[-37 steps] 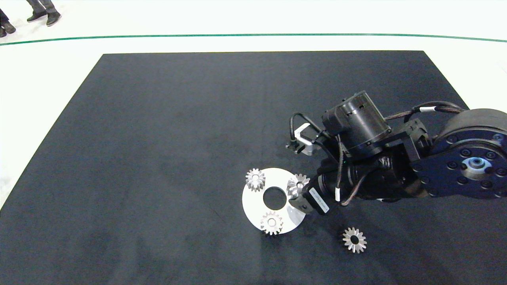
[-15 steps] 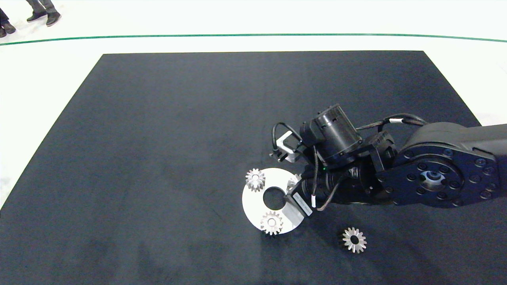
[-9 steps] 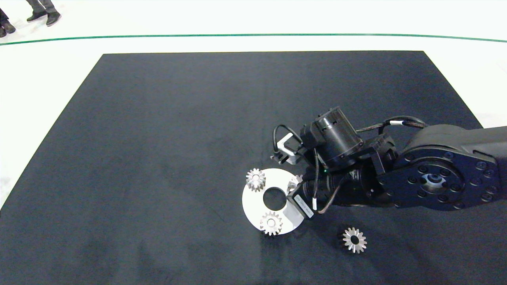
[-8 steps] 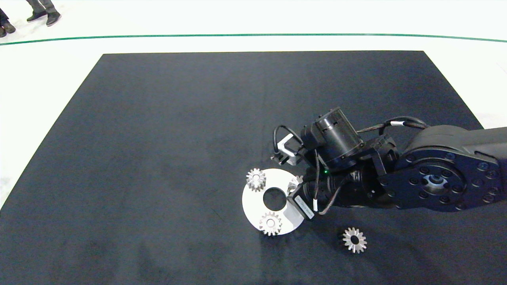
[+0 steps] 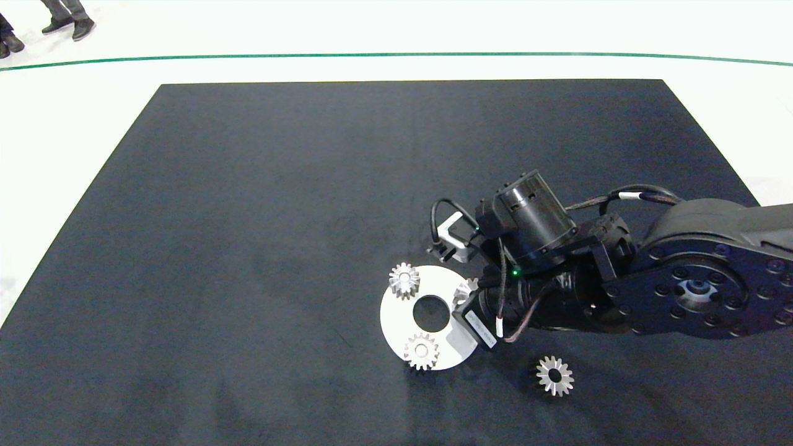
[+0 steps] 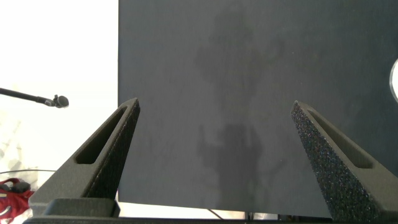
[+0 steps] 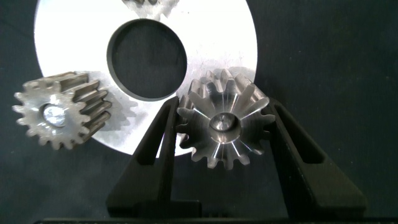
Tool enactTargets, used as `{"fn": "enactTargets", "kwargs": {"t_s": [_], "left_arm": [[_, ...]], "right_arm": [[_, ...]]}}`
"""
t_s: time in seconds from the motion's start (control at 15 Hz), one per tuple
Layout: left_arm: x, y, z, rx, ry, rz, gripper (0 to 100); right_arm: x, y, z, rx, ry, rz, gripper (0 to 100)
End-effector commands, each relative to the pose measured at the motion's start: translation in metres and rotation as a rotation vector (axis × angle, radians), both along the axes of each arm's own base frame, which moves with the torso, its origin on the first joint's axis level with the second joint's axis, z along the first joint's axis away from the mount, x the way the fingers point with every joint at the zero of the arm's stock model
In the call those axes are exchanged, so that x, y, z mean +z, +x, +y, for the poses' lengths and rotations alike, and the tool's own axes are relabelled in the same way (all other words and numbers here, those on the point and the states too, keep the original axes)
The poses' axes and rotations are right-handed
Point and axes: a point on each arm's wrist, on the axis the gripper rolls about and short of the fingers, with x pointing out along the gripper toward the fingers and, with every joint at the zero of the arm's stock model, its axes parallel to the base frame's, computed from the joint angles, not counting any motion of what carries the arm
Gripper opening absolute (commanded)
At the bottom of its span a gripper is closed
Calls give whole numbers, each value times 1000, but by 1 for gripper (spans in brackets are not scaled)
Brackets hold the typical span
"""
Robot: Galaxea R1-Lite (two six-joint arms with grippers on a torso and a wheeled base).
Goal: Remove an incorrectly installed larger gear and replace it with the correct smaller gear
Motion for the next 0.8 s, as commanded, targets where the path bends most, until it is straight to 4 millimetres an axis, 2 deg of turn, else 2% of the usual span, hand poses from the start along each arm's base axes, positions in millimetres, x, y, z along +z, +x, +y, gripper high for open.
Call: {"fn": "enactTargets", "kwargs": {"t_s": [0.07,0.2,0.33,0.47,0.73,0.8], "left_arm": [[0,-1,0,1,1,4,100],[0,-1,0,1,1,3,100],[0,-1,0,1,1,3,100],[0,-2,0,1,2,1,100],[0,-4,0,0,10,-5,100],[-1,-5,0,-2,10,-5,100]], "right_arm": [[9,-5,-1,6,19,-22,23],[13,-8,-1,13,29,-33,19],[36,-25,-9,35,77,-83,16],[43,-35,-22,-1,72,-113,11],[14,-39,-68,-132,15,-28,4],[10,-39,-73,-154,16,-14,4]]}}
